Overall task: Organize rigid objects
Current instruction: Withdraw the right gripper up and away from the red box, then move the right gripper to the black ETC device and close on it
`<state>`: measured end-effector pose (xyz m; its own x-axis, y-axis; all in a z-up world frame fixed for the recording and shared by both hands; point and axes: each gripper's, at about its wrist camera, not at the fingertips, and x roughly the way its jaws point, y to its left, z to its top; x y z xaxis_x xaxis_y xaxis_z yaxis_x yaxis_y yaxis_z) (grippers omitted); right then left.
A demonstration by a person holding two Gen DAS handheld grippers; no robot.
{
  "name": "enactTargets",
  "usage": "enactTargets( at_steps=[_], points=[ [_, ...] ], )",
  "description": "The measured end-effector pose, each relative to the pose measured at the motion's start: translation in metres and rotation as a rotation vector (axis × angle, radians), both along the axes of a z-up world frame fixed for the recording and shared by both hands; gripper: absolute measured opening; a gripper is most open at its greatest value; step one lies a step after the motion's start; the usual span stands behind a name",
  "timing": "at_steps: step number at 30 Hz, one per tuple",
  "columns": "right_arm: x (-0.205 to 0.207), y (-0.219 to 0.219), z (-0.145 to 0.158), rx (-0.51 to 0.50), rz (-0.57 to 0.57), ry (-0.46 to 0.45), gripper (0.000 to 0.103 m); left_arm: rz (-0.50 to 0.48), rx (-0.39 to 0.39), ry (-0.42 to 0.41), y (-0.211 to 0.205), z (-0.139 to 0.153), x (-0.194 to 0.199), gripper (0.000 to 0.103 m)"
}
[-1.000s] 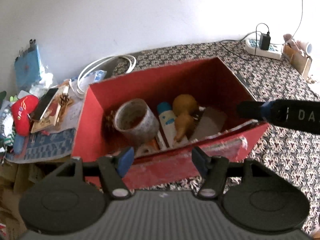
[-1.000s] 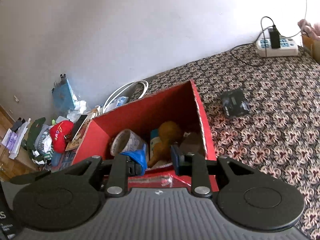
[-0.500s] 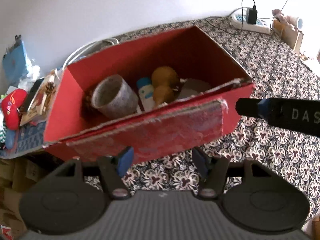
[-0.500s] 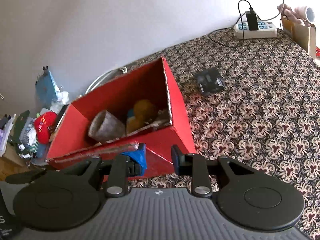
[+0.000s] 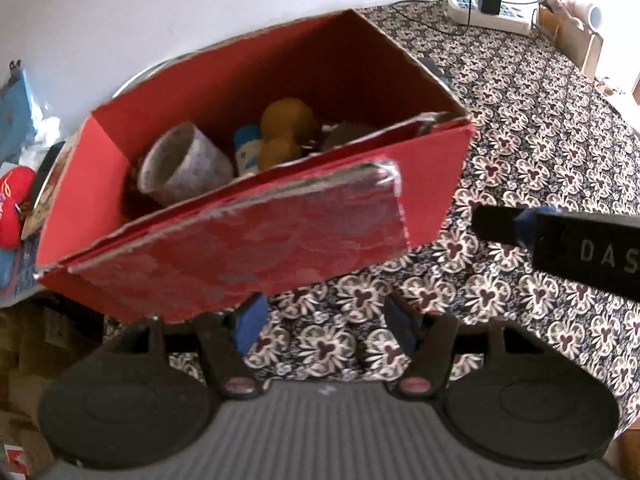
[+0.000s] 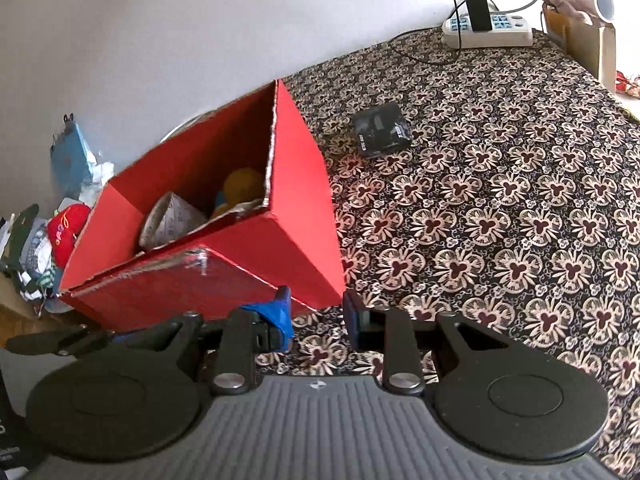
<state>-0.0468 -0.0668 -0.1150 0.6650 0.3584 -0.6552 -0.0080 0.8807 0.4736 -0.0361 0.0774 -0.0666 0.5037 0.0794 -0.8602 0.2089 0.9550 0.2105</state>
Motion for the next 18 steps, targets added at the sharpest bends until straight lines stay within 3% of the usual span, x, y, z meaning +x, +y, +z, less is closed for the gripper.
enactTargets(
  at_steps=[18],
  points=[
    [0.011, -0.061, -0.023, -0.013, 0.076, 0.072, 0.011, 0.043, 0.031, 0.066, -0.069, -0.021, 0.006, 0.068]
  ],
)
